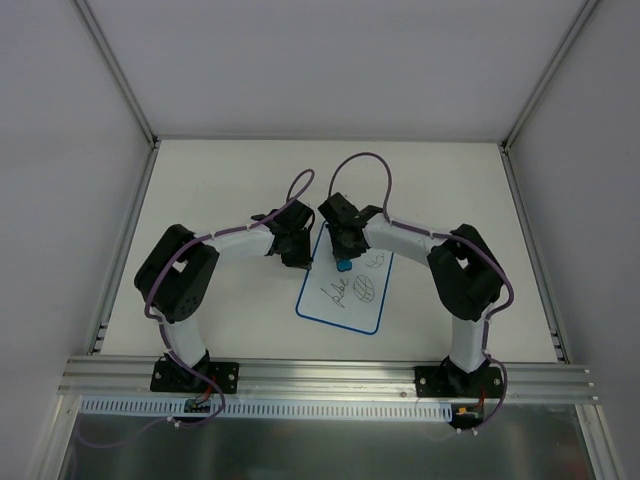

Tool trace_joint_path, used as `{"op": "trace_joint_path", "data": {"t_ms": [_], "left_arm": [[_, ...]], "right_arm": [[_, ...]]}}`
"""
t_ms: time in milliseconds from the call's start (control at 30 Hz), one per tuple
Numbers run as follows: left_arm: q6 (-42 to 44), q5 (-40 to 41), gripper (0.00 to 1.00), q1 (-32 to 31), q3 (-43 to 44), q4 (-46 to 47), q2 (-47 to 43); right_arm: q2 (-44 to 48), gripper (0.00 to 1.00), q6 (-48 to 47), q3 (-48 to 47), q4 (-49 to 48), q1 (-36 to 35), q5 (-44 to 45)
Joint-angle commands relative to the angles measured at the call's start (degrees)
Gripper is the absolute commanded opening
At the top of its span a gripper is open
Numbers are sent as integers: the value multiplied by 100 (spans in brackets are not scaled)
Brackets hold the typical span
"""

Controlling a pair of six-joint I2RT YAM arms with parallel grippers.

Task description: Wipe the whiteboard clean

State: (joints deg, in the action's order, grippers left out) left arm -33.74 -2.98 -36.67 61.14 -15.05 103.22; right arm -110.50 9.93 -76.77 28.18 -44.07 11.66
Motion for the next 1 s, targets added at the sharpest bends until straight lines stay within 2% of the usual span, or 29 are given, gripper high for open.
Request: {"op": "trace_joint_path", "data": {"t_ms": [0, 200, 467, 567, 800, 967], "left_arm": [[7, 202, 0, -16, -349, -648, 427], [16, 175, 0, 10, -358, -648, 436], [7, 175, 0, 37, -366, -648, 401], [-10, 167, 0, 45, -349, -648, 409], [-54, 114, 0, 54, -279, -648, 410], [-72, 123, 0, 63, -314, -648, 366]], "right_arm": [[141, 0, 96, 698, 337, 573, 416], [467, 0, 44, 1278, 196, 1365, 398], [634, 0, 166, 1331, 293, 1507, 241], [722, 0, 298, 1471, 258, 1385, -41], [819, 0, 860, 1507, 267, 331, -375], [837, 0, 1107, 1542, 328, 57, -270]]}}
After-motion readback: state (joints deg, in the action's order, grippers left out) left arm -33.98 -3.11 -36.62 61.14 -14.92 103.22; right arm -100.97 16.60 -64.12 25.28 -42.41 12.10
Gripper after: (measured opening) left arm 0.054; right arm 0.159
